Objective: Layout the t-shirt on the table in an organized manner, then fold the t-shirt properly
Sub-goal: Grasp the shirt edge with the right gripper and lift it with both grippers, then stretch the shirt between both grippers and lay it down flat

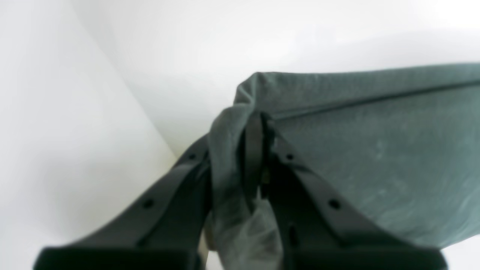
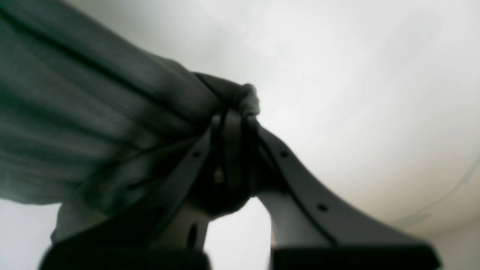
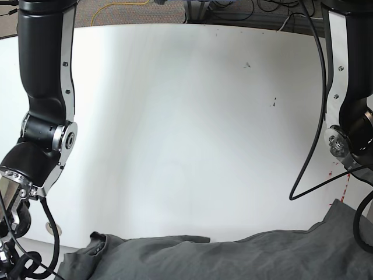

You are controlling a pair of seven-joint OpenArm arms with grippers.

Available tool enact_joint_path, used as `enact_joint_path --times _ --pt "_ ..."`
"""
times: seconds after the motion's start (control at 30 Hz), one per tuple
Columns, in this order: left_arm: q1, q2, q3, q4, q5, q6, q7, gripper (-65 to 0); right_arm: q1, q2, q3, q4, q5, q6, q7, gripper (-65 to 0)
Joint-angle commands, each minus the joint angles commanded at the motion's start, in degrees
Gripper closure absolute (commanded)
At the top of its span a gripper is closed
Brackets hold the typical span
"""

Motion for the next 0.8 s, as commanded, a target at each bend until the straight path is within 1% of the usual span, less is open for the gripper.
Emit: enact_joint_path --times 0.1,0.27,0.3,0.37,0.43,0.47,0.5,0.57,0.7,0.8 --pt "4.0 0.0 -0.5 0.1 -0.1 0.0 1.1 0.0 -4.8 0.5 0.0 4.8 0.0 0.00 -1.3 -0.2" --pt "10.2 -0.1 -1.9 1.4 -0.1 -0.1 1.2 0.0 -13.4 0.6 0.3 11.5 0.0 0.00 -2.1 -0.2" --pt "12.9 0.0 -2.2 2.5 -0.2 -0.1 1.2 0.0 -17.8 0.6 0.4 14.0 0.0 0.00 -2.1 -0.2" --pt "17.2 -0.1 -2.4 4.0 -0.2 -0.2 1.2 0.0 -23.6 0.6 0.4 18.0 0.0 0.00 -2.1 -0.2" --pt "23.0 -0.1 -3.3 6.4 -0.2 -0.6 1.2 0.0 -32.4 0.2 2.5 22.8 0.3 0.00 -2.1 -0.2" --pt "24.4 0.0 -3.6 6.9 -0.2 -1.0 1.2 0.0 -33.8 -0.1 3.0 23.4 0.4 0.00 -2.1 -0.2" --pt "27.4 0.1 -4.7 8.1 -0.2 -1.9 1.2 0.0 -38.0 -1.6 4.3 24.5 0.4 0.00 -2.1 -0.2" --pt "31.9 0.3 -6.1 9.7 -0.2 -3.5 1.2 0.0 -42.9 -3.8 6.2 25.4 0.4 0.00 -2.0 -0.2" --pt "40.6 0.4 -8.4 12.0 -0.2 -3.5 1.2 0.0 -51.3 -7.0 10.0 26.1 0.4 0.00 -1.9 -0.2" --pt "46.9 1.4 -10.2 13.5 -0.2 -3.5 1.2 0.0 -57.0 -8.6 12.2 26.1 0.4 0.00 -1.8 -0.2"
